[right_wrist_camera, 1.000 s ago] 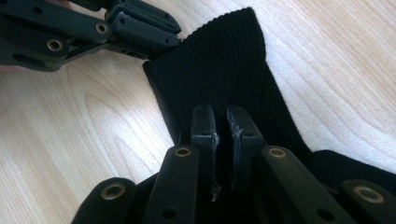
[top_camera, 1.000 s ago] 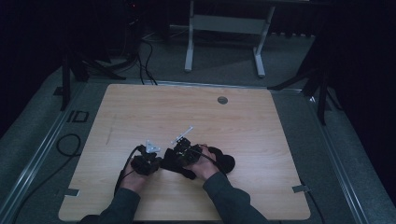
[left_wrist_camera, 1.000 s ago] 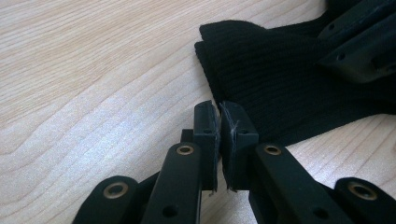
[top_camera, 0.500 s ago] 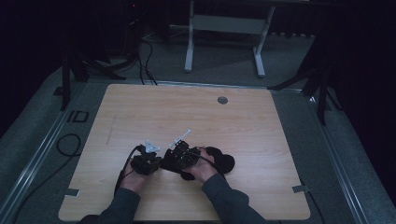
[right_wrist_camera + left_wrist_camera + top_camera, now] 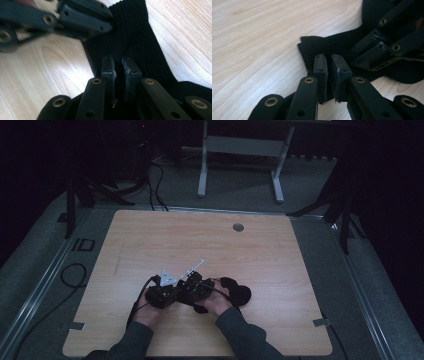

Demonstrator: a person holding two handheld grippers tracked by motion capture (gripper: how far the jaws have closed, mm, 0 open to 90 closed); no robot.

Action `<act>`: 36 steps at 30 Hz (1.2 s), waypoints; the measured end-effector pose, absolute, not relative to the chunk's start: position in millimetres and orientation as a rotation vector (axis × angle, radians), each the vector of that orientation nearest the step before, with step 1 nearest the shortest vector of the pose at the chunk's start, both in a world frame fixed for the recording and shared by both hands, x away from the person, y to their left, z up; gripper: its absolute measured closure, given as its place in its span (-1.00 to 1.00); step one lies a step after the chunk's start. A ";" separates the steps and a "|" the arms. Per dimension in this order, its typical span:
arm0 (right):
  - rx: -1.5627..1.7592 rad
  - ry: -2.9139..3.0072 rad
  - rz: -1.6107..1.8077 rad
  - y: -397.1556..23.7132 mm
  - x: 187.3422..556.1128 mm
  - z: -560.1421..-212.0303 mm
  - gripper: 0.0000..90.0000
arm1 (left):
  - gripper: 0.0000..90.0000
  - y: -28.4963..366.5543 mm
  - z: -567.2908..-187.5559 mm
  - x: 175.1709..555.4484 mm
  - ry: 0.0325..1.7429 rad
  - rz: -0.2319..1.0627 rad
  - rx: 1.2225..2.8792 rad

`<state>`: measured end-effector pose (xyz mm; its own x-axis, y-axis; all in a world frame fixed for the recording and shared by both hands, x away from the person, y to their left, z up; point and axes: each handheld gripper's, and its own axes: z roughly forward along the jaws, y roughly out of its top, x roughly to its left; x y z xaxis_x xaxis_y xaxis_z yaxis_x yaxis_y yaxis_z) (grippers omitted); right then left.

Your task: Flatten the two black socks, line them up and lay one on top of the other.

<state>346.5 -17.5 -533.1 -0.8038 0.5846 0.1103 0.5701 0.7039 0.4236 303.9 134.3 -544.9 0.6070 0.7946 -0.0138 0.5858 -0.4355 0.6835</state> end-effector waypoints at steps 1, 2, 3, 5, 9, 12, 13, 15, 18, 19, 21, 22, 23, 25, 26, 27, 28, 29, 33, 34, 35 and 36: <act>0.972 2.871 0.697 -17.6 346.5 -533.1 0.81 | 0.85 133.5 -547.7 305.6 1.089 0.397 2.188; 0.976 2.872 0.699 -17.7 346.6 -533.1 0.81 | 0.87 133.9 -548.4 306.4 1.096 0.386 2.184; 0.976 2.872 0.701 -17.7 346.5 -533.2 0.81 | 0.87 134.3 -548.5 306.9 1.100 0.379 2.182; 0.970 2.873 0.701 -17.7 346.5 -533.2 0.80 | 0.88 134.8 -548.7 307.2 1.103 0.369 2.181; 0.966 2.884 0.712 -17.9 346.1 -532.2 0.66 | 0.89 133.6 -549.1 306.5 1.097 0.380 2.191; 0.945 2.887 0.741 -18.1 344.0 -528.8 0.44 | 0.89 133.4 -549.3 306.3 1.093 0.382 2.195; 0.937 2.884 0.748 -17.7 342.4 -527.1 0.39 | 0.90 133.4 -549.3 306.3 1.094 0.382 2.193; 0.902 2.883 0.750 -19.0 340.5 -522.6 0.33 | 0.90 133.3 -549.5 305.9 1.091 0.387 2.196; 0.903 2.867 0.784 -22.2 338.8 -514.9 0.28 | 0.90 132.9 -549.6 305.5 1.090 0.393 2.197; 0.897 2.859 0.802 -25.1 338.8 -510.5 0.26 | 0.90 132.8 -549.9 305.4 1.092 0.393 2.192; 0.890 2.833 0.842 -35.1 341.1 -499.4 0.21 | 0.90 133.8 -549.7 305.9 1.091 0.383 2.192; 0.911 2.818 0.850 -39.0 342.8 -496.5 0.20 | 0.90 134.0 -549.8 305.9 1.091 0.383 2.190; 0.914 2.811 0.854 -42.8 344.7 -494.7 0.20 | 0.90 133.9 -549.9 305.7 1.091 0.385 2.190; 0.954 2.782 0.869 -53.9 350.0 -490.5 0.20 | 0.90 133.8 -549.9 305.6 1.091 0.386 2.190; 0.975 2.767 0.874 -59.1 351.9 -488.7 0.21 | 0.90 133.9 -550.0 305.7 1.090 0.386 2.190; 0.982 2.742 0.875 -64.7 353.9 -487.2 0.21 | 0.90 133.9 -550.1 305.5 1.092 0.386 2.188; 0.994 2.712 0.861 -70.5 355.5 -485.8 0.21 | 0.90 133.7 -550.1 305.4 1.092 0.386 2.187; 1.013 2.686 0.851 -76.5 356.9 -484.7 0.22 | 0.90 133.6 -550.2 305.3 1.092 0.388 2.187; 1.092 2.631 0.853 -100.3 362.6 -482.3 0.26 | 0.90 133.7 -549.9 305.2 1.088 0.391 2.194; 1.112 2.615 0.847 -105.9 364.1 -482.4 0.26 | 0.90 133.7 -549.9 305.1 1.088 0.392 2.195; 1.138 2.603 0.843 -111.3 365.7 -482.7 0.26 | 0.90 133.7 -549.9 305.2 1.087 0.393 2.195; 1.154 2.595 0.842 -115.3 366.9 -483.2 0.27 | 0.90 133.7 -550.1 305.0 1.090 0.390 2.192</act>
